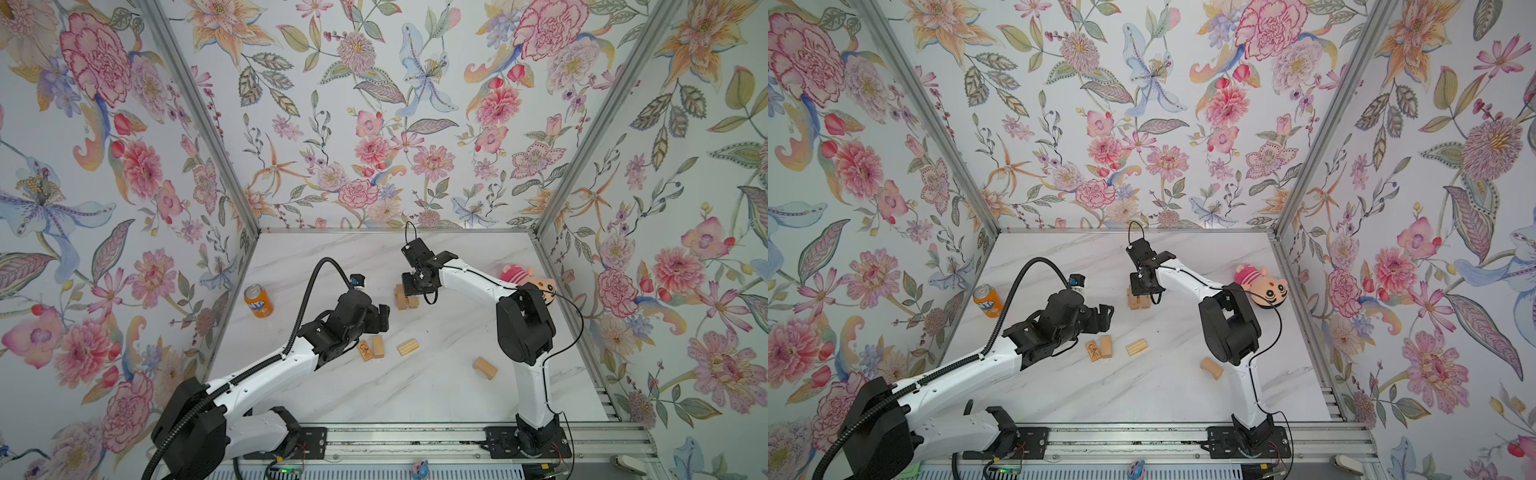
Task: Build the wood block tower
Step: 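Open the right gripper and raise it off the structure, then move the right gripper over the flat loose block nearer the robot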
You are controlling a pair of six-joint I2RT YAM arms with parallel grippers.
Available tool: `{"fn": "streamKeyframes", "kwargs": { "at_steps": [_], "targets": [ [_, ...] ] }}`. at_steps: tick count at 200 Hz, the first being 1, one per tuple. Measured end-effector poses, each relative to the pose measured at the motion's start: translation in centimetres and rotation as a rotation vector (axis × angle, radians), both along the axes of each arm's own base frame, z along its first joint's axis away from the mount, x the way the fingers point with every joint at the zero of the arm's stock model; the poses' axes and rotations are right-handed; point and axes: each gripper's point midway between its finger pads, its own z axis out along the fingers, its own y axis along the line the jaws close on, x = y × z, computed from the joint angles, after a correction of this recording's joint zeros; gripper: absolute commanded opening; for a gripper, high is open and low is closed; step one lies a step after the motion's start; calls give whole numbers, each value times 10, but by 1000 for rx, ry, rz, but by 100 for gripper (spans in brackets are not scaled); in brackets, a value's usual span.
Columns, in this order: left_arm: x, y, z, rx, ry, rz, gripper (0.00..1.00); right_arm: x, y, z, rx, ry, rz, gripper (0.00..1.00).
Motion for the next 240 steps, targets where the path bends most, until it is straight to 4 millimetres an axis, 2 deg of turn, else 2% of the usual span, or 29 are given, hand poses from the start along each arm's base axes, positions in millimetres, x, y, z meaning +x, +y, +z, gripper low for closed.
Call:
{"fn": "streamKeyframes", "kwargs": {
  "at_steps": [22, 48, 68, 88, 96, 138, 175, 240],
  "targets": [
    [-1, 1, 5, -10, -10, 0, 91, -1, -2, 29, 25, -50, 6, 82],
    [-5, 4, 12, -26, -27, 1, 91, -10, -9, 65, 61, -105, 2, 89],
    [-12, 10, 11, -35, -27, 5, 91, -21, -18, 78, 68, -122, 2, 92],
    [-21, 16, 5, -29, -15, 15, 91, -37, -24, 79, 56, -123, 10, 96],
    [-26, 16, 2, -26, -8, 15, 91, -45, -25, 78, 49, -120, 18, 100],
    [-54, 9, -10, -23, 16, -3, 90, -89, -31, 81, 42, -123, 69, 99],
    [-79, -1, -22, -11, 38, -23, 90, -118, -51, 89, 53, -146, 68, 99],
    [-102, -10, -36, 18, 52, -22, 90, -160, -77, 61, 40, -110, 62, 99]
  ]
}}
